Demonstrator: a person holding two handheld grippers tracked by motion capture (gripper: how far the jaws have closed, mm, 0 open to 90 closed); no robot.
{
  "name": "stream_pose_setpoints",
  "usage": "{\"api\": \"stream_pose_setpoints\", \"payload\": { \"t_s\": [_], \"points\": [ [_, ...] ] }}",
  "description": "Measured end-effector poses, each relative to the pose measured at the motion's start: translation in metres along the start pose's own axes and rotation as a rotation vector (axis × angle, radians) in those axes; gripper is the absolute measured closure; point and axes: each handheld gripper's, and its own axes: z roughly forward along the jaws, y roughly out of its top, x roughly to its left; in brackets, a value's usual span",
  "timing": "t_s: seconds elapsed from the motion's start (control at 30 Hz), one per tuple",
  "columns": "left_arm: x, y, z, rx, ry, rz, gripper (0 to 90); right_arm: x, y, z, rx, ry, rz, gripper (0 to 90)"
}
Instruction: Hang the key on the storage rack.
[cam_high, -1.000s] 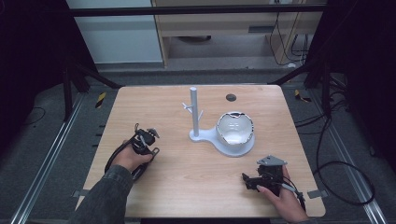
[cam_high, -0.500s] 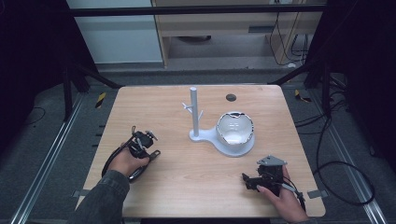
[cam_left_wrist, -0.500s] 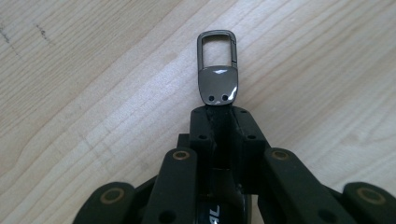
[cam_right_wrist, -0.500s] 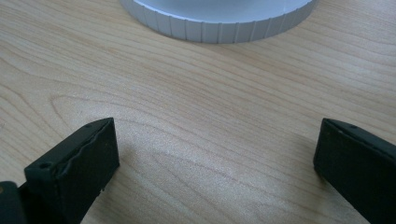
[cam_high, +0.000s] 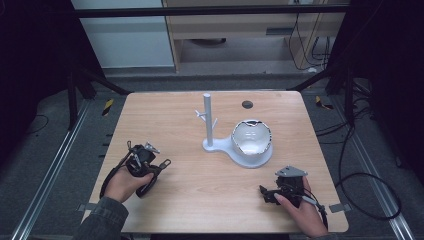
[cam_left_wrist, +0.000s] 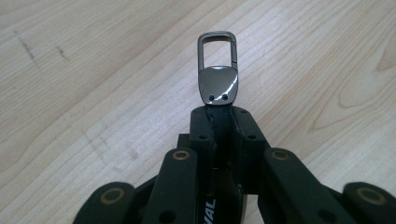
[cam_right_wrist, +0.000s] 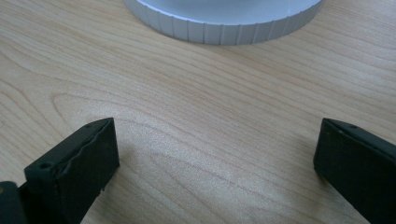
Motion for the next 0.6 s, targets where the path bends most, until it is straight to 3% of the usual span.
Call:
{"api": "stream_pose_setpoints", "payload": {
  "t_s": [0.17, 0.33, 0.5, 0.6],
  "points": [
    [-0.006, -0.011, -0.001, -0.065, -0.008, -0.004, 79.8, 0.000, 0.000, 0.000, -0.001, 0.004, -0.001, 0.4],
    [-0.009, -0.019, -0.005, -0.098, -0.001, -0.010, 79.8, -0.003, 0.001, 0.001, 0.002, 0.012, -0.008, 0.4],
    [-0.010, -0.027, -0.018, -0.144, 0.048, -0.033, 79.8, -0.005, 0.002, 0.002, 0.000, 0.016, -0.007, 0.4],
    [-0.011, -0.032, -0.028, -0.196, 0.060, -0.052, 79.9, -0.005, 0.002, 0.002, -0.001, 0.015, -0.006, 0.4]
  ]
}}
